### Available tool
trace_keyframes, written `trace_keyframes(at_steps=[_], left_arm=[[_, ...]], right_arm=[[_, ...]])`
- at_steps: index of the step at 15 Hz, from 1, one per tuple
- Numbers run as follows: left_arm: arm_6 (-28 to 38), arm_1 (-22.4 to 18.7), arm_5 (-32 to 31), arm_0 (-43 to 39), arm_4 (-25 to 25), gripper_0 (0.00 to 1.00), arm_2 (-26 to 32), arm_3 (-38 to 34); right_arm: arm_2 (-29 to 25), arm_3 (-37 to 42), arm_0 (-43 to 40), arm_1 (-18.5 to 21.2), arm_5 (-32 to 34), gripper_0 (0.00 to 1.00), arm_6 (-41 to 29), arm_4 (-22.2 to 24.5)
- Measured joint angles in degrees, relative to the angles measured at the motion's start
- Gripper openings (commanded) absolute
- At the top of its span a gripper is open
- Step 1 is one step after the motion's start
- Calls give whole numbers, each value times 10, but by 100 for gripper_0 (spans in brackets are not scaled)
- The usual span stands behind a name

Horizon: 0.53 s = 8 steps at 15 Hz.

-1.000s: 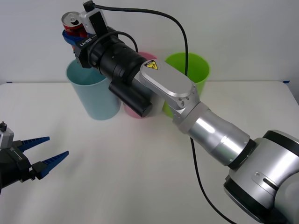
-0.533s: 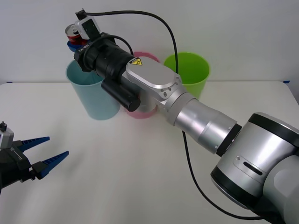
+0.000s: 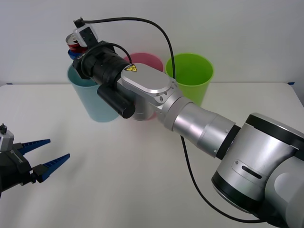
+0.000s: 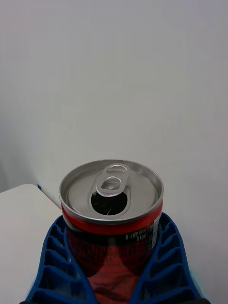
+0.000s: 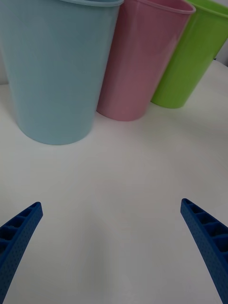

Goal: Put cans in the blue bin and PET bottles in the pink bin and trash in the green bin.

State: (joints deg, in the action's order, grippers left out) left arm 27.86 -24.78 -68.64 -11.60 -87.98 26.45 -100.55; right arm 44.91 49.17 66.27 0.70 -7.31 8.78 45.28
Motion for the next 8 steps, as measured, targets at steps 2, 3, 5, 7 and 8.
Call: trace_keyframes(at_steps=[2, 3, 5, 7, 8], left_arm=[[0, 0, 0, 0, 0, 100, 0, 0], [0, 0, 0, 0, 0, 100, 0, 0], [0, 0, 0, 0, 0, 100, 0, 0], [0, 0, 0, 0, 0, 100, 0, 0], [0, 0, 0, 0, 0, 100, 0, 0]], right_arm=[[0, 0, 0, 0, -5, 0, 0, 4], [0, 0, 0, -1, -6, 0, 1, 5], [2, 0, -1, -2, -11, 71, 1, 9], [2, 0, -1, -2, -15, 95, 1, 13], [2, 0, -1, -2, -16, 100, 0, 15]])
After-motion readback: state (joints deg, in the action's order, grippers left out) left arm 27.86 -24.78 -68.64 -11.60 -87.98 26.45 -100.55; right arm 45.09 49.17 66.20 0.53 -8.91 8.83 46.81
